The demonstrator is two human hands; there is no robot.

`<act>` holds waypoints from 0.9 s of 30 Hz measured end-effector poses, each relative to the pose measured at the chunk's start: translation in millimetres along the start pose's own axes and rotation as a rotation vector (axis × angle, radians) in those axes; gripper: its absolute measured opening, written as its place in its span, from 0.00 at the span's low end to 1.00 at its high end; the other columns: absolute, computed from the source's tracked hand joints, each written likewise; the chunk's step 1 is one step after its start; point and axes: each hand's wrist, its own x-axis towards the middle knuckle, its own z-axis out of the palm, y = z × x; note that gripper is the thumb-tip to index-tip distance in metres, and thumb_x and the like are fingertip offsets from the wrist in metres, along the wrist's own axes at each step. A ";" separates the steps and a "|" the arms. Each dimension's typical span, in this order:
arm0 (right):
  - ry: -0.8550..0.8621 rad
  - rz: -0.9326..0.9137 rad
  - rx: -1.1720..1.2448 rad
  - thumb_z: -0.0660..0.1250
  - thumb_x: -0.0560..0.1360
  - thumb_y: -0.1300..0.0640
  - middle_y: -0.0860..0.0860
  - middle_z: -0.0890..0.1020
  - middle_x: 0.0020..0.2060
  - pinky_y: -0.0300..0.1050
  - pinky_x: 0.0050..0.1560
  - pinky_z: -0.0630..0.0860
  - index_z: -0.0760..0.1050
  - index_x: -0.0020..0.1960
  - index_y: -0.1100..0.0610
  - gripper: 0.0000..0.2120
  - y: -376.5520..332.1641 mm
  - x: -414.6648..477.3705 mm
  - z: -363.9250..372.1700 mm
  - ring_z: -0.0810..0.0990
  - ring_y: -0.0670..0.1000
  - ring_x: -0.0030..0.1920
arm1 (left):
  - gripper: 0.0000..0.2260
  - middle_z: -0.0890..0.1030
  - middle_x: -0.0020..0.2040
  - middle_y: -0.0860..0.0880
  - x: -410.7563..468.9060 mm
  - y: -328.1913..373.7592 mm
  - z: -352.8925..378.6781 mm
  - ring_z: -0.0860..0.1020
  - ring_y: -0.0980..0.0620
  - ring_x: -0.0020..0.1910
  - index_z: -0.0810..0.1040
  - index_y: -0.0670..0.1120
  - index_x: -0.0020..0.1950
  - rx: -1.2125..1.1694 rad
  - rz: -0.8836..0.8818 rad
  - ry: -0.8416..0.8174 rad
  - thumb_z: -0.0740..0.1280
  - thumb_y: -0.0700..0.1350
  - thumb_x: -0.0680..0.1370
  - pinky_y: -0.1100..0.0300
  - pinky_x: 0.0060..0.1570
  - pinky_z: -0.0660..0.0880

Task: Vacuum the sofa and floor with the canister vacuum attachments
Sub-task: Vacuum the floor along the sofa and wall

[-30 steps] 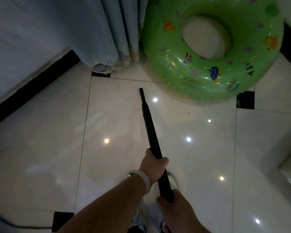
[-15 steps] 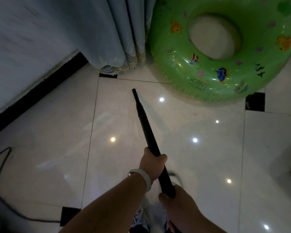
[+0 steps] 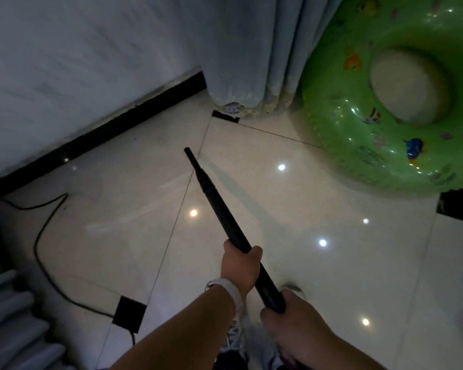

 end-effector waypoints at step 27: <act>-0.078 -0.467 -0.597 0.70 0.73 0.49 0.49 0.77 0.31 0.44 0.34 0.69 0.71 0.43 0.54 0.11 -139.0 -61.7 56.7 0.74 0.48 0.31 | 0.10 0.75 0.39 0.47 -73.7 -8.1 -180.6 0.75 0.51 0.33 0.69 0.41 0.54 -0.727 -0.010 0.560 0.68 0.42 0.77 0.59 0.33 0.74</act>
